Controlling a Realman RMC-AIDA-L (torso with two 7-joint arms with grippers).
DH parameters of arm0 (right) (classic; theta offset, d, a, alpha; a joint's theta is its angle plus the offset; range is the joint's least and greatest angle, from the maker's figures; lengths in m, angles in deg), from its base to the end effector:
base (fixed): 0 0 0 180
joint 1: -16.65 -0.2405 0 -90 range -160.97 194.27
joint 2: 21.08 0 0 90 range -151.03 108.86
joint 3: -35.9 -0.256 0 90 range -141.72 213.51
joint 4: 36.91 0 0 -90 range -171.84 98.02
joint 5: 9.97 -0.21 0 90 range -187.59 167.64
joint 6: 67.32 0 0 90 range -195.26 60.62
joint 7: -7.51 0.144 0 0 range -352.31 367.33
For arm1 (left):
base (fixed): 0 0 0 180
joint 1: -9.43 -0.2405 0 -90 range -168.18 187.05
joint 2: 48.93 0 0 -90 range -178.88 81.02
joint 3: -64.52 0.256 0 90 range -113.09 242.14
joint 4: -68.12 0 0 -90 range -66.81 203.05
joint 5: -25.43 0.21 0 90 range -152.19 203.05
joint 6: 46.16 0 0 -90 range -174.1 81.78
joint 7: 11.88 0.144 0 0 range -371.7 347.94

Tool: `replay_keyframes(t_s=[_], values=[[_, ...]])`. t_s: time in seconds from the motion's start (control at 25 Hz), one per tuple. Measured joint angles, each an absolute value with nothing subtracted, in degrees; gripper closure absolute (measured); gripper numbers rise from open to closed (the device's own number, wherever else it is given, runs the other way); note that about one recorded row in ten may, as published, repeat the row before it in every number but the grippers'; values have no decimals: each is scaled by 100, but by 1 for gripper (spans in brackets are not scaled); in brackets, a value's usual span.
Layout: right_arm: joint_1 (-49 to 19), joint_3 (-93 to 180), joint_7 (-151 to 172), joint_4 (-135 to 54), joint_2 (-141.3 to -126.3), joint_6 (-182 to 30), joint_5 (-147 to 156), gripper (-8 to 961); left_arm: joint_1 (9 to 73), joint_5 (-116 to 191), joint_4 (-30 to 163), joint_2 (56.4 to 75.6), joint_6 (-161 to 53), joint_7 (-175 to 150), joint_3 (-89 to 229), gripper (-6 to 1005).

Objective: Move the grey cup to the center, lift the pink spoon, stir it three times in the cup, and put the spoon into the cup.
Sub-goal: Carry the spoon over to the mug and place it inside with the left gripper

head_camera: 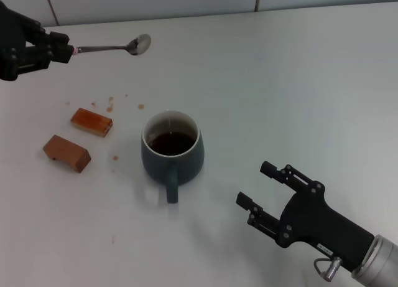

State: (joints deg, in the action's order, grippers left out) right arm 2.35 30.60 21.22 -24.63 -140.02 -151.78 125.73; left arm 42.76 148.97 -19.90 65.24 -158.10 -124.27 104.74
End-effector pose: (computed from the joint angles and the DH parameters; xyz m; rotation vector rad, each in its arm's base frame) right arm 0.2914 0.1912 -0.0994 -2.2848 0.4052 0.9709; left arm -0.1698 0.3321 0.1447 -2.7632 -0.3783 -0.1806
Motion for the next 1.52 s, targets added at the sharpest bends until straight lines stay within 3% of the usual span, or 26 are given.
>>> replay_keyframes(t_s=[0.32, 0.44, 1.52], values=[[241, 3053, 2122, -2470, -14003, -15165, 12573, 245, 4651, 15750, -3049, 6691, -16096, -12960, 11874, 874], [257, 3053, 2122, -2470, -14005, -15161, 12573, 245, 4893, 16316, -3293, 6860, -16135, -13092, 12491, 874], [261, 3053, 2081, -2478, -14008, -15167, 12573, 245, 5415, 17498, -2651, 6995, -15920, -13068, 13789, 873]])
